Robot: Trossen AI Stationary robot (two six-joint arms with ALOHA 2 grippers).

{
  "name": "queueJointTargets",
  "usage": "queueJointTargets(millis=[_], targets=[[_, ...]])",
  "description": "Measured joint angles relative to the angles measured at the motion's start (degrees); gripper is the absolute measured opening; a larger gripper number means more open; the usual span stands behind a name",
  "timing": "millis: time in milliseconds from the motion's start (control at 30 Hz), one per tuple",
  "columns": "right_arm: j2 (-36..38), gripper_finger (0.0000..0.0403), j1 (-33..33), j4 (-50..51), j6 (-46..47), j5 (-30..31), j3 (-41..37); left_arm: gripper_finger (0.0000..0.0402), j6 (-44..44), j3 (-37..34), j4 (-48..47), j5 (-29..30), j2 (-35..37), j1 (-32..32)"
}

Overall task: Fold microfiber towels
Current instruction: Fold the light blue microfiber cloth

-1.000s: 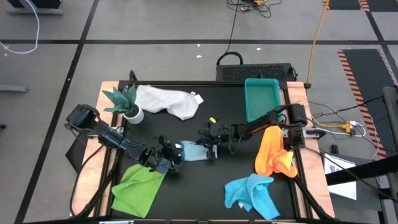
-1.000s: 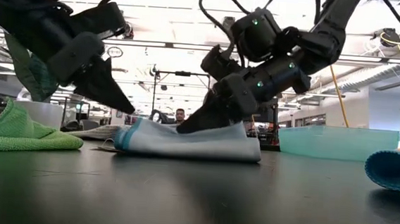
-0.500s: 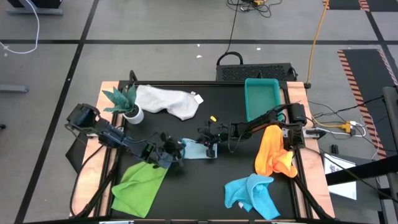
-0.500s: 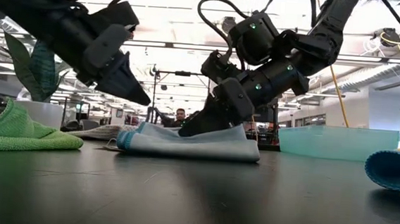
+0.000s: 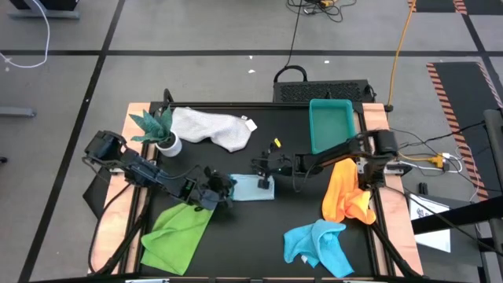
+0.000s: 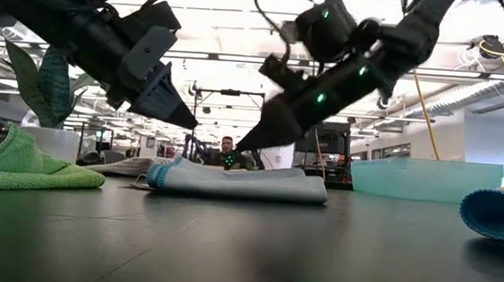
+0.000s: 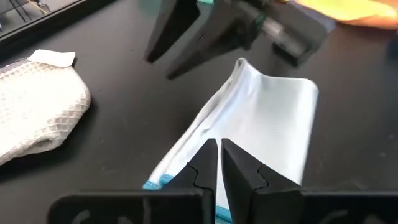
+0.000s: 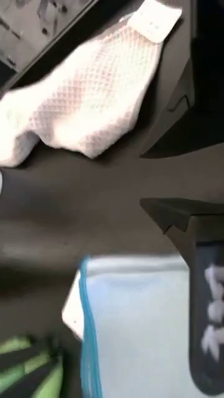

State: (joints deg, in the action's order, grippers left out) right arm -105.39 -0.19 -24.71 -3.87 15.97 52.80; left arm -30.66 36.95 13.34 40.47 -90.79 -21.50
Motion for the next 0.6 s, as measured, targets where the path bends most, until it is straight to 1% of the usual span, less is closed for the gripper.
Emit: queueJointTargets(millis=[33,67,167,200,233,267,333,433,500,533,600], targets=[[1.48,0.0108,0.40,2.51,0.22,-1.86,0.02,0.0026,0.17,0.00,1.29,-0.30,-0.51,0.00],[3.00,0.0108,0.80,5.74,0.74,-5.04,0.02,0.0026,0.59,0.04,3.27,-0.72,-1.46,0.17],[5.89,0.0097,1.57,12.49,4.36,-16.12,-0.03,0.0026,3.11,-0.04,8.10,-1.29,-4.71,1.19],[6.19,0.0092,1.76,12.52,5.47,-18.14,-0.37,0.0026,3.42,0.02,10.07,-1.31,-5.98,1.92],[6.27,0.0086,1.90,12.01,6.13,-18.90,-1.14,0.0026,3.42,0.07,10.60,-1.33,-6.89,2.78],[5.88,0.0079,1.92,11.32,6.61,-18.63,-2.02,0.0026,2.81,0.03,10.26,-1.26,-7.60,3.78],[4.62,0.0063,1.85,8.68,8.61,-15.07,-3.97,0.0026,0.70,0.00,8.92,-1.36,-8.78,5.89],[2.84,0.0038,1.34,5.61,11.63,-6.69,-7.39,0.0026,-3.15,0.00,3.83,-1.64,-9.23,8.35],[2.36,0.0022,1.29,2.42,13.95,-0.37,-9.76,0.0026,-4.51,-0.04,1.27,-1.62,-9.24,9.29],[2.36,0.0016,1.27,0.95,14.94,1.80,-10.84,0.0026,-4.63,0.00,0.38,-1.63,-9.24,9.65],[2.77,0.0005,1.27,-1.11,15.17,1.96,-12.49,0.0026,-4.36,-0.02,-0.98,-1.81,-9.24,10.05]])
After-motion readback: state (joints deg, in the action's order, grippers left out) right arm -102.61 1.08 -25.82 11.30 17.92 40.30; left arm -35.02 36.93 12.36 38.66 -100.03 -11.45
